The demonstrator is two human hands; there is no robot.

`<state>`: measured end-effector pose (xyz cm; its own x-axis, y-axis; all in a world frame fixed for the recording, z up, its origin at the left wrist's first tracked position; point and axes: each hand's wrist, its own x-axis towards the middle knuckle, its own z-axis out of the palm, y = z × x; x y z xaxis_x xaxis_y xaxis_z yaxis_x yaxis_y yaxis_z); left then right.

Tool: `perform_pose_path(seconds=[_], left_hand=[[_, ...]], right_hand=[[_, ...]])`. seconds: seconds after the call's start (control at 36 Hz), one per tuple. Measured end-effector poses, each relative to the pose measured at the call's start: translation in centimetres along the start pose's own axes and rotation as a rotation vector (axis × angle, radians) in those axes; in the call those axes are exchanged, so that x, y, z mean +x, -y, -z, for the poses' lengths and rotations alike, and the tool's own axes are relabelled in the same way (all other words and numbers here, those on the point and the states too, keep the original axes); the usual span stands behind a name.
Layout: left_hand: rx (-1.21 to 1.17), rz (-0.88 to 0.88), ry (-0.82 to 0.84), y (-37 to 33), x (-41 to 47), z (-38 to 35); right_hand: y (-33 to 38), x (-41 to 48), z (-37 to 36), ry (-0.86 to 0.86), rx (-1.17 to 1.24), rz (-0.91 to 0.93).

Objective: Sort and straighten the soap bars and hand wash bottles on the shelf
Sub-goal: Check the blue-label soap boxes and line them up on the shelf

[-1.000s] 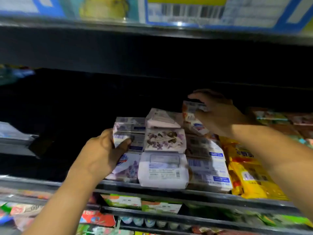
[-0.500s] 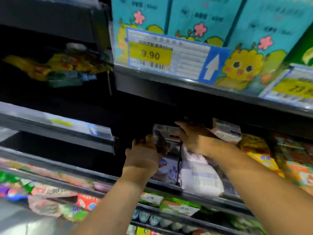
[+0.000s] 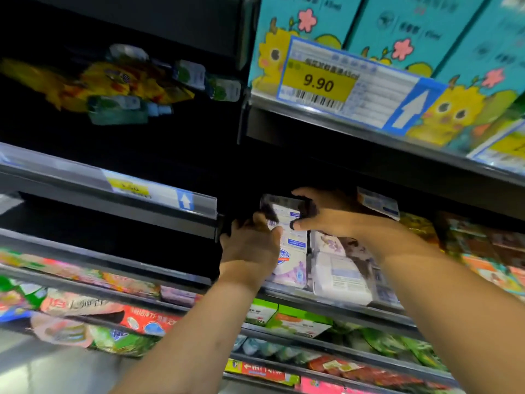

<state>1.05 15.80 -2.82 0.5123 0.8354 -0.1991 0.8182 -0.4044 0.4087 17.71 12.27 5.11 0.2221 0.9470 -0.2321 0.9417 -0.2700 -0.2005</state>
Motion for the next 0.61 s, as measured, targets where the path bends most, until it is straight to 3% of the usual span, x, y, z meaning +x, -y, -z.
perform_pose_path(seconds=[0.17,0.31,0.42,0.61], left_hand=[[0.06,-0.018,-0.077,0.2,-0.5,-0.3],[-0.206,0.059,-0.072,-0.1,-0.8,0.8],[-0.184,0.007,-0.063,-0.1,-1.0,1.2],[-0.157,0.004,-0.112,-0.2,-1.0,0.5]], right_hand=[[1.2,1.6,-0.6,0.173,-0.077,-0.037],[1.7,2.2,-0.6,0.153,-0.2,-0.072],[1.9,2.4,-0.7,0.106,-0.295,-0.108],[2.4,1.7,-0.3,0.065,-0.222,-0.124]])
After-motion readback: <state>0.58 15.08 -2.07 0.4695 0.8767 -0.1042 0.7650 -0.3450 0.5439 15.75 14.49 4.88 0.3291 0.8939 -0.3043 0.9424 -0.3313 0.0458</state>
